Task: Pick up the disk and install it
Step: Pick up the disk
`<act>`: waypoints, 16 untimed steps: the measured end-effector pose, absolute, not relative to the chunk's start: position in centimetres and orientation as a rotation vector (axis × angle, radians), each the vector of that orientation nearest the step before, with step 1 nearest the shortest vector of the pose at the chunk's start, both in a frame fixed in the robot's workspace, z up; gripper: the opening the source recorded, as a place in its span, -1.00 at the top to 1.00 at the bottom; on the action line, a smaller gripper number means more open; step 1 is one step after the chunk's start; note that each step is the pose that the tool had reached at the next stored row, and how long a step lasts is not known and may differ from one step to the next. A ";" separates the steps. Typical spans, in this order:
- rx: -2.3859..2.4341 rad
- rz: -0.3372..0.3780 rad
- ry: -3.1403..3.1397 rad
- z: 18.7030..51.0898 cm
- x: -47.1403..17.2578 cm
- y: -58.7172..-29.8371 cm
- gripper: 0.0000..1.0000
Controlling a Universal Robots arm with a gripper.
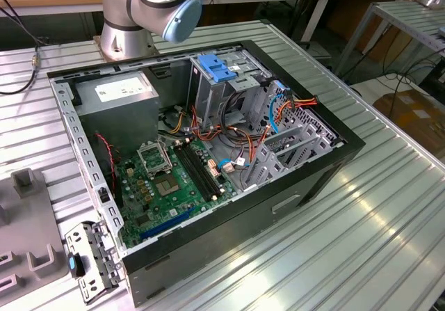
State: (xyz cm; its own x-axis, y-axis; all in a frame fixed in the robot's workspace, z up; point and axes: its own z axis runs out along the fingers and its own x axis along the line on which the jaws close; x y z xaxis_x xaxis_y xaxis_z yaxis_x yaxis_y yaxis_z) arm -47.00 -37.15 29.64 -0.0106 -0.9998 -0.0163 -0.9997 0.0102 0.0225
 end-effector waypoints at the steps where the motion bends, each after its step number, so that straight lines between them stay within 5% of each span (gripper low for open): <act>1: 2.207 -0.043 -2.230 29.6 -47.0 -37.1 0.26; 16: 2.207 -0.043 -2.230 30.5 -47.0 -37.1 0.26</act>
State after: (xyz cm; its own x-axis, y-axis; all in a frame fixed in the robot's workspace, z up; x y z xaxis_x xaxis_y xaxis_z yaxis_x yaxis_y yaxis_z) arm -47.00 -37.15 30.47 -0.0106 -0.9998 -0.0163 -0.9997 0.0103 0.0224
